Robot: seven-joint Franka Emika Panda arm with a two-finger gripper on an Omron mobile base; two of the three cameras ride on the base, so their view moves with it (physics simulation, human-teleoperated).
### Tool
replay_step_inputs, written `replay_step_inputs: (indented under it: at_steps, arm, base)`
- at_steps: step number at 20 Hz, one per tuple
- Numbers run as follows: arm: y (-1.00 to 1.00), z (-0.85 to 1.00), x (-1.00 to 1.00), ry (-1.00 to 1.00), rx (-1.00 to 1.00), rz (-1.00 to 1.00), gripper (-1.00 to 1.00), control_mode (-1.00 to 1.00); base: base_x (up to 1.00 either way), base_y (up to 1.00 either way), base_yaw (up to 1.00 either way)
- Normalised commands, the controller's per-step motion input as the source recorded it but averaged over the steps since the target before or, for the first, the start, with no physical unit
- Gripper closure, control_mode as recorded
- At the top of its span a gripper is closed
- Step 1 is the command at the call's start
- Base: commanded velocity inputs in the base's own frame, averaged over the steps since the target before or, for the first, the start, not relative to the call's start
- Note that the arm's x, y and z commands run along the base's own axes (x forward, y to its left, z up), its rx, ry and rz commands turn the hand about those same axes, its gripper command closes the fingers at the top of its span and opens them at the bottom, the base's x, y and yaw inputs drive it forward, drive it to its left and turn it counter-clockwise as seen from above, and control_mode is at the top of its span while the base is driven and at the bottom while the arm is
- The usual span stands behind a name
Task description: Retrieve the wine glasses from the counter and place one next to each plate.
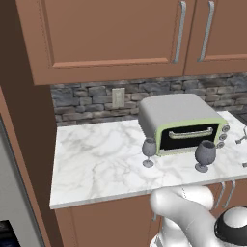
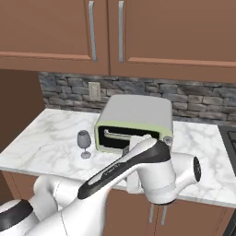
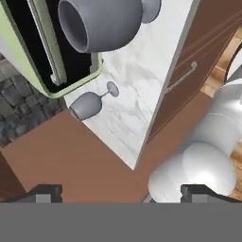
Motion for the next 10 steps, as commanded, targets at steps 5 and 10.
replay_step_inputs:
  at_steps: [5, 10]
  arm:
    - [-0.40, -0.32, 0.51, 0.19, 0.33, 0.00, -1.00, -1.00]
    - [-0.22, -0.25, 0.40, 0.14, 0.11, -0.01, -1.00, -1.00]
  base:
    - [0.00, 0.00, 0.00]
    - [0.00, 0.00, 0.00]
